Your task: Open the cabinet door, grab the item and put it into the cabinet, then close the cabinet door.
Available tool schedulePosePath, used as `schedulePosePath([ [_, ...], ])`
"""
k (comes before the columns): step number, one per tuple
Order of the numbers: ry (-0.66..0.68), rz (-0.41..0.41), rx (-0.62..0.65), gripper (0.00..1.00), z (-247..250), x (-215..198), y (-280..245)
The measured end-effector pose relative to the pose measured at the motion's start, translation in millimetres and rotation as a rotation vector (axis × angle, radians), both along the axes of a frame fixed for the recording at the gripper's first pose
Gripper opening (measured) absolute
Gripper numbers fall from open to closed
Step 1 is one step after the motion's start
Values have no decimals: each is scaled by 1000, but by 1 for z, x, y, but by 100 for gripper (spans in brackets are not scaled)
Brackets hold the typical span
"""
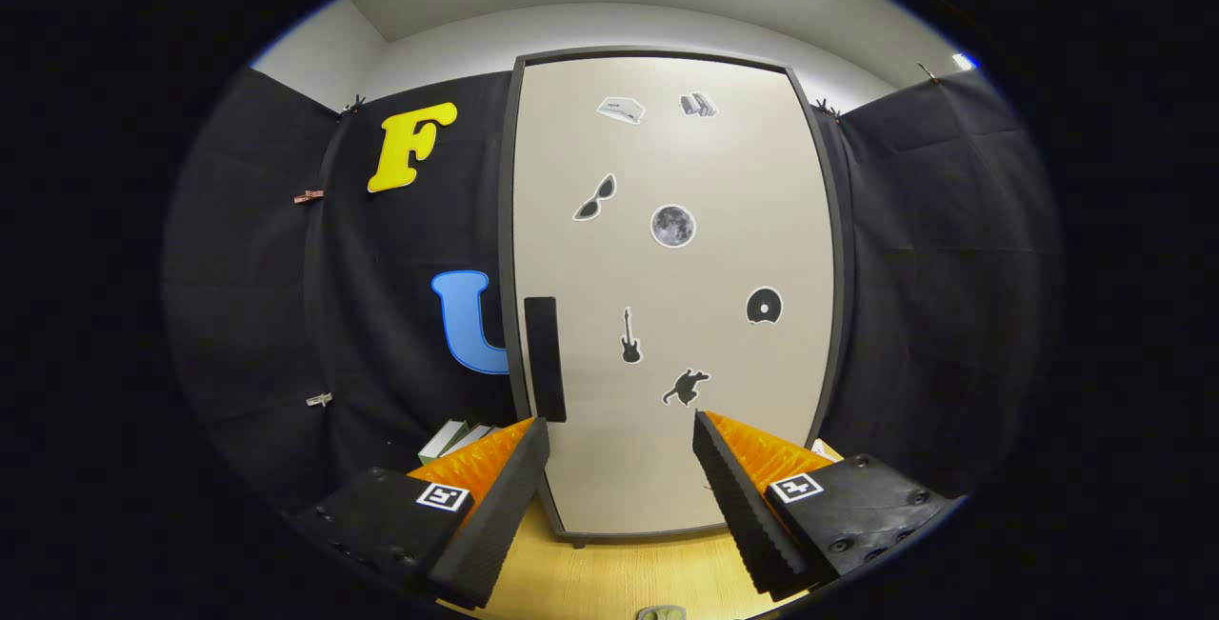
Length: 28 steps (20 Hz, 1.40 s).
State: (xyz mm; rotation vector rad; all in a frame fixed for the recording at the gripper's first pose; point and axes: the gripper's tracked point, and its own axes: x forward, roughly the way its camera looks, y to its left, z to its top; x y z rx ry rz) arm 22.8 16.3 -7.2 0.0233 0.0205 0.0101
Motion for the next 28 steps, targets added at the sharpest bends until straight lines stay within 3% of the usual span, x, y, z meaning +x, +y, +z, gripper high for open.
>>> schedulePosePath([
  [12,-2,41,13,98,-11,60,52],
  [21,1,-4,27,98,-31,132,57],
  [25,6,-24,17,93,-38,146,57],
  [26,2,-29,13,76,-37,147,57],
  [28,-11,-36,9,53,-35,148,57],
])
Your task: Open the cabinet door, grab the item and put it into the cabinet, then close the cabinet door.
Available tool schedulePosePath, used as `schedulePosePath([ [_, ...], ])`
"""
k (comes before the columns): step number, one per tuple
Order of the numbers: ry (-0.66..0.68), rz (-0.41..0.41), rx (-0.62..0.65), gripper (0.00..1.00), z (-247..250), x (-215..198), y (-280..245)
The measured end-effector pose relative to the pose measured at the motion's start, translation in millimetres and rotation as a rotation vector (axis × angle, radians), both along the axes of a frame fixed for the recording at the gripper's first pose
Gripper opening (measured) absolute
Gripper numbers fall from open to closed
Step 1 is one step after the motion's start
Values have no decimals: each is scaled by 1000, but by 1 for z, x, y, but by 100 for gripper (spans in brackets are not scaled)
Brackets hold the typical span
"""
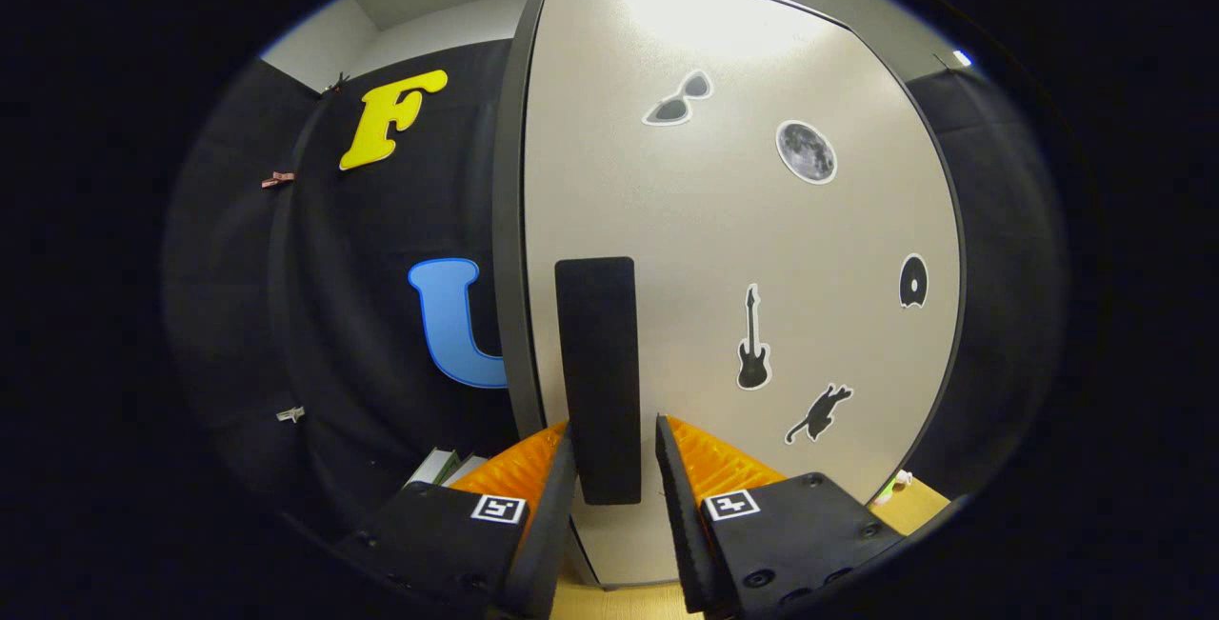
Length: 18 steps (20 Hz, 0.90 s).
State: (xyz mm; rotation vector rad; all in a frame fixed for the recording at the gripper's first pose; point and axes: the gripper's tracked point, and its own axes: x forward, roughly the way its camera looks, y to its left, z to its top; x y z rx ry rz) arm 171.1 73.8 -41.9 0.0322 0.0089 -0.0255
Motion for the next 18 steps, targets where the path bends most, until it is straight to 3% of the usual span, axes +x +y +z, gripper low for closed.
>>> schedulePosePath([
  [1,-10,9,-1,53,1,1,2],
  [3,-7,2,-20,34,0,0,4],
  [5,5,-11,-31,27,1,1,3],
  [6,9,-9,-27,16,-1,4,5],
  [18,50,59,-36,16,1,-26,4],
])
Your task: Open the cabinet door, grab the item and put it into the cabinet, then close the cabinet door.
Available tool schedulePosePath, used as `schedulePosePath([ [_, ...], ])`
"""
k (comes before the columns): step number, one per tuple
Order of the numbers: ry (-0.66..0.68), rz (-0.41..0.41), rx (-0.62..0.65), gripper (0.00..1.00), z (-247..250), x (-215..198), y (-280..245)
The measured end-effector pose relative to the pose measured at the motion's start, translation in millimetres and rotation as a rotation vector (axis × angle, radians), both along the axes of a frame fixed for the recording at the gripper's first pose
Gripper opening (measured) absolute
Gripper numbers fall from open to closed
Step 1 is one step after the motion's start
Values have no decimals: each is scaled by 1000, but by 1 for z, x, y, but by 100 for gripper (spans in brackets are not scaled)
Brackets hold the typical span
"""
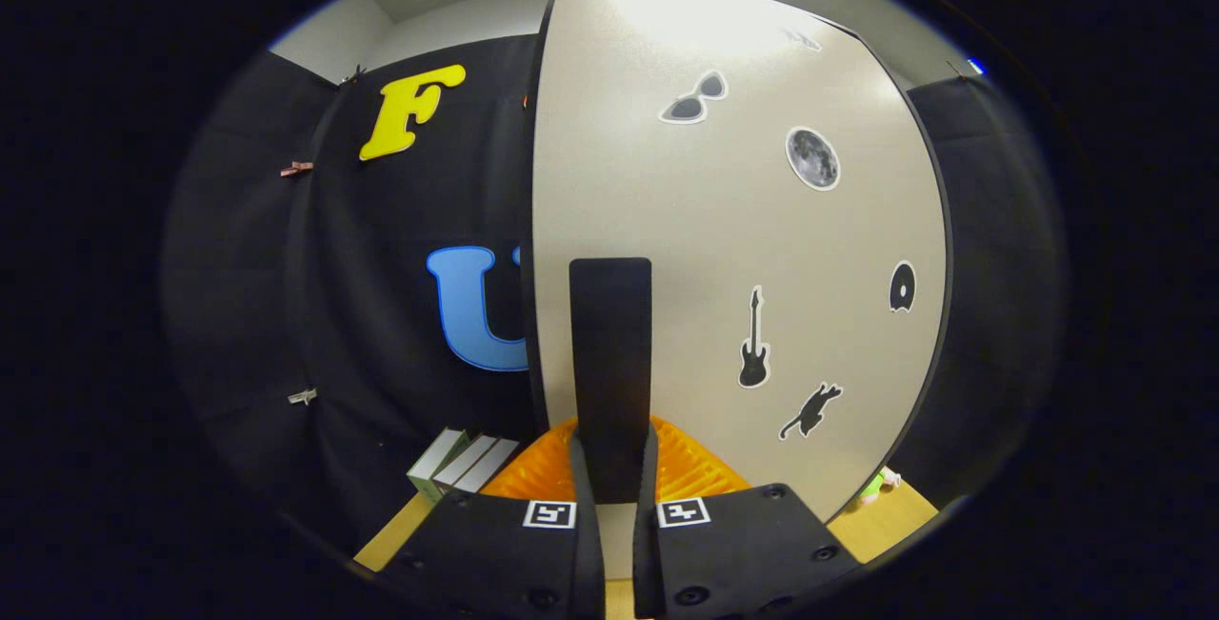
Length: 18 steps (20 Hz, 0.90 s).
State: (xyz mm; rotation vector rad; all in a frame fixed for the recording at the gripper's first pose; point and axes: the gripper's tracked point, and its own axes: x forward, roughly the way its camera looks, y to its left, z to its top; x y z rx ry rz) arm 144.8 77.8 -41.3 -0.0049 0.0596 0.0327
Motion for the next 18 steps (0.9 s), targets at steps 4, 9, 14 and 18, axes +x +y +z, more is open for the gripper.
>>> schedulePosePath([
  [4,19,41,4,16,0,-12,-3],
  [9,18,71,20,16,2,-31,-11],
  [14,19,101,30,16,2,-45,-21],
  [18,25,156,21,16,2,-57,-29],
])
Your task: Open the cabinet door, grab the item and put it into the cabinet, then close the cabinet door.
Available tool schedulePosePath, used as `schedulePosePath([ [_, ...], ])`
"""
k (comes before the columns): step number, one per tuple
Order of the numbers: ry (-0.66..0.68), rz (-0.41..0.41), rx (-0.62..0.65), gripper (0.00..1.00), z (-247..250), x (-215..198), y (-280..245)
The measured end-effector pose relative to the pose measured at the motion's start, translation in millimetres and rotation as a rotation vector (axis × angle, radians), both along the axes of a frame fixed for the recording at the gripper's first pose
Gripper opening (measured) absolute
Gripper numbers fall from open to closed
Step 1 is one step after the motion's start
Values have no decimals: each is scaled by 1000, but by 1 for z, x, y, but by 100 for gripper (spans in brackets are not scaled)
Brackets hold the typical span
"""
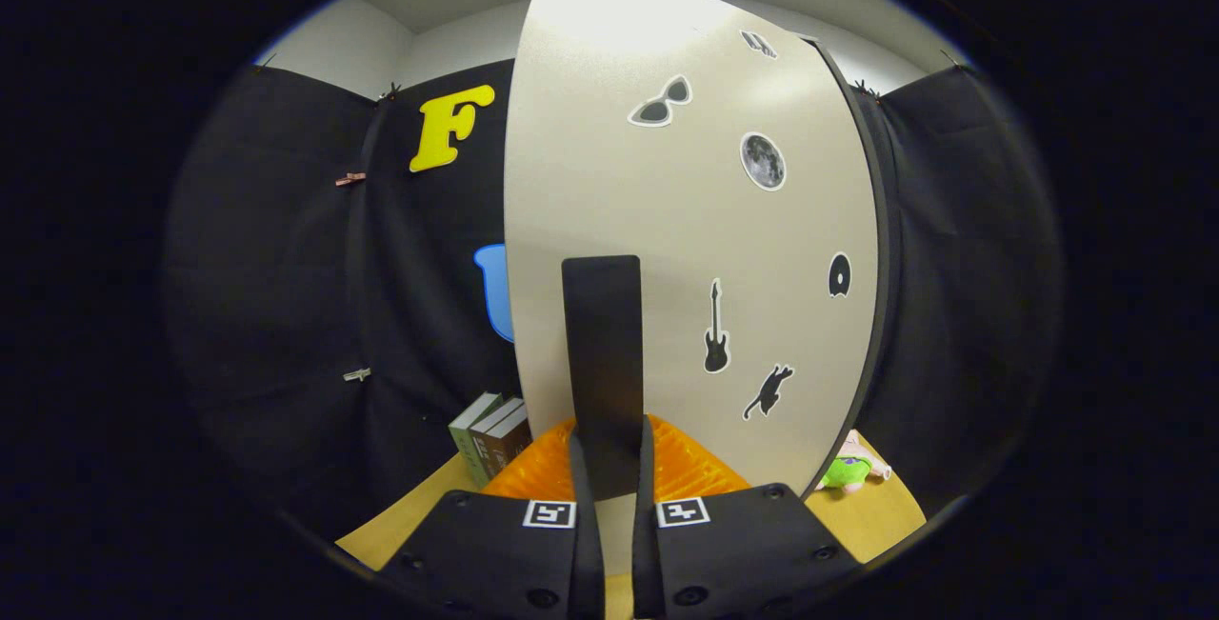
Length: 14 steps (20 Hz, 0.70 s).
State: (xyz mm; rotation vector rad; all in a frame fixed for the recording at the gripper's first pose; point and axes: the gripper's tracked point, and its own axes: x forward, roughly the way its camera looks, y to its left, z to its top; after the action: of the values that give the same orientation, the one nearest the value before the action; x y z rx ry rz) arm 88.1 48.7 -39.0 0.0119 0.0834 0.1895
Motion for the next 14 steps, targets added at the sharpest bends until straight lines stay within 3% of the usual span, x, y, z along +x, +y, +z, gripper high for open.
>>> schedulePosePath([
  [10,-3,174,-11,16,3,-36,-32],
  [14,2,204,12,16,4,-47,-47],
])
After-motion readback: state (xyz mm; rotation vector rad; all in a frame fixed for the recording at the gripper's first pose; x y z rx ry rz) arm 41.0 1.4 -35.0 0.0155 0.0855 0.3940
